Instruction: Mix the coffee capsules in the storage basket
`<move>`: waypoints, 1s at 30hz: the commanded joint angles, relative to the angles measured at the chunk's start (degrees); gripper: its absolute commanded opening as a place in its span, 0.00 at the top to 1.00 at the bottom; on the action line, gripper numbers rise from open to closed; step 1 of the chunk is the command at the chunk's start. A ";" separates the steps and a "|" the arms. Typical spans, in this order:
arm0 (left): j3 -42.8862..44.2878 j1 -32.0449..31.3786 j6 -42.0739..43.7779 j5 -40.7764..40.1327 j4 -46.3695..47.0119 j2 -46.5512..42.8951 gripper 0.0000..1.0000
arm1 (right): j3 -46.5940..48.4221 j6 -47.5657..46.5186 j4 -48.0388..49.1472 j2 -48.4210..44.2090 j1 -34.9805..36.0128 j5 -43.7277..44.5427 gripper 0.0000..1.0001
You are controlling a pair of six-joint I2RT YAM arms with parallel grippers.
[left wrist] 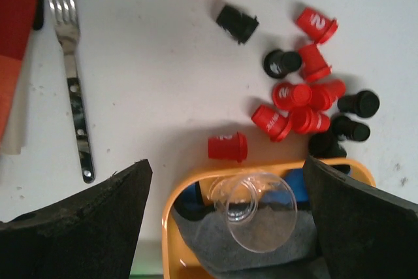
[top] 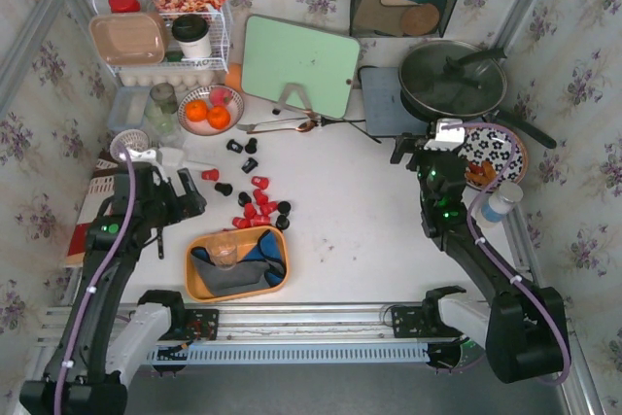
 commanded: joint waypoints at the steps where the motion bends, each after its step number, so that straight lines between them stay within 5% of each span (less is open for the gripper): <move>1: 3.21 -4.37 -1.52 -5.81 -7.26 5.05 0.01 | 2.32 -3.06 -3.41 0.92 2.55 4.81 0.00; 6: 3.38 -7.41 -4.58 -6.96 -11.95 1.52 0.10 | 7.42 -10.22 -6.41 4.25 8.76 8.20 0.00; 14: 3.63 -9.57 -7.44 -5.87 -16.42 -3.77 0.17 | 11.59 -4.99 -19.86 0.73 17.43 8.43 0.00; 30: -3.70 -21.74 -18.81 -8.77 -15.79 1.39 0.29 | 6.00 0.87 -27.00 -10.64 18.71 2.57 0.00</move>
